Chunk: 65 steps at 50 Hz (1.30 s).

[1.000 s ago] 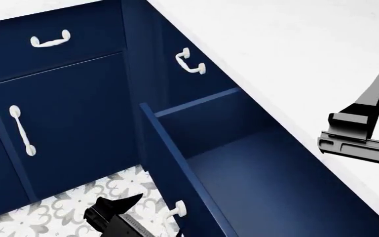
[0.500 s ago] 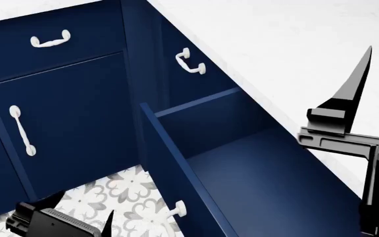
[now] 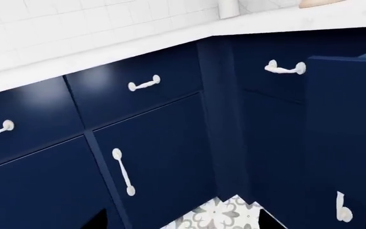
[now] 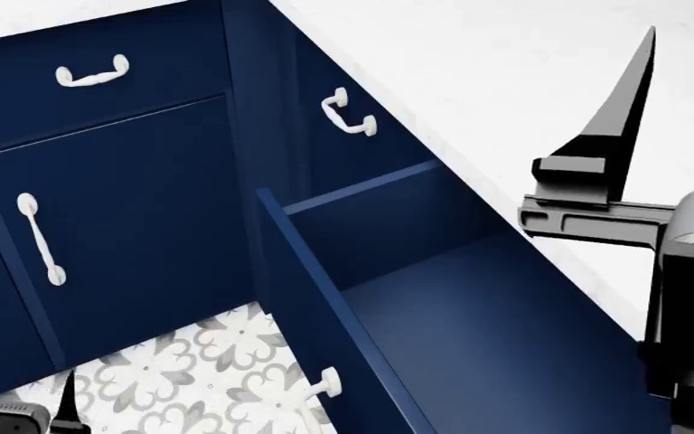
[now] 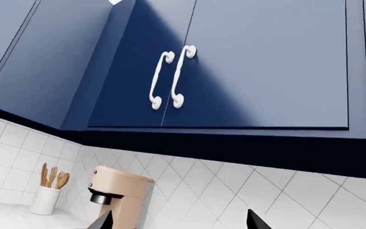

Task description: Close the left drawer.

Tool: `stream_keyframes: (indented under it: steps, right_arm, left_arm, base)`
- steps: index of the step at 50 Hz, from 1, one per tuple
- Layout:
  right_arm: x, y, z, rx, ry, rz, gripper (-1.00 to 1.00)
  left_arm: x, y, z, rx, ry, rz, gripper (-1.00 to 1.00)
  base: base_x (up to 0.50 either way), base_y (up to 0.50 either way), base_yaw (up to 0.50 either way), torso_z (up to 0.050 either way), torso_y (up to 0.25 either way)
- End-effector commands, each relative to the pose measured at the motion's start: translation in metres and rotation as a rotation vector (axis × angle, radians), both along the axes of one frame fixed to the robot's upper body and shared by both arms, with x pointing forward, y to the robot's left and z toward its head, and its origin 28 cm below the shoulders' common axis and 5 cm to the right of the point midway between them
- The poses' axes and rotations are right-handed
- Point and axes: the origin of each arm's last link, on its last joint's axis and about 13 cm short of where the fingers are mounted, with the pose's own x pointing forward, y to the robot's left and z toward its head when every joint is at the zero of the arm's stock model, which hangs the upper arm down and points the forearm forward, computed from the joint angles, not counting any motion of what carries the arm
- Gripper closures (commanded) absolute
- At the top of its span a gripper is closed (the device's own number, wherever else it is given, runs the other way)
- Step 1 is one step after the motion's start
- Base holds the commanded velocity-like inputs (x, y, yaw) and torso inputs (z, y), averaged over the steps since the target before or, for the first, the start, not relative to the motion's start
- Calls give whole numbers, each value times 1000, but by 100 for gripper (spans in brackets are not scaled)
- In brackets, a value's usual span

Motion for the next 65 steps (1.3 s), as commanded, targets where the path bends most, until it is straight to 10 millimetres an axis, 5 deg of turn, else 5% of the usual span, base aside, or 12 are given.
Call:
stream_keyframes:
  steps: [1,23,50,65]
  right_arm:
    - [-11,12,26,-61,-49,46,-100]
    - [-26,64,24,-148,-33,322,-100]
    - [-33,112,-12,-294,58,571,-100]
    - [-1,109,-50,-380,223,570,-100]
  left_arm:
    - [-9,12,4,-20,-23,61,-100]
    - [-11,6,7,-40,-45,30,-100]
    - [-15,7,5,-67,-55,34,-100]
    - [-15,8,4,-70,-50,40,-100]
  base:
    - [0,0,0,0,0]
    - [0,0,0,0,0]
    - [0,0,0,0,0]
    - [0,0,0,0,0]
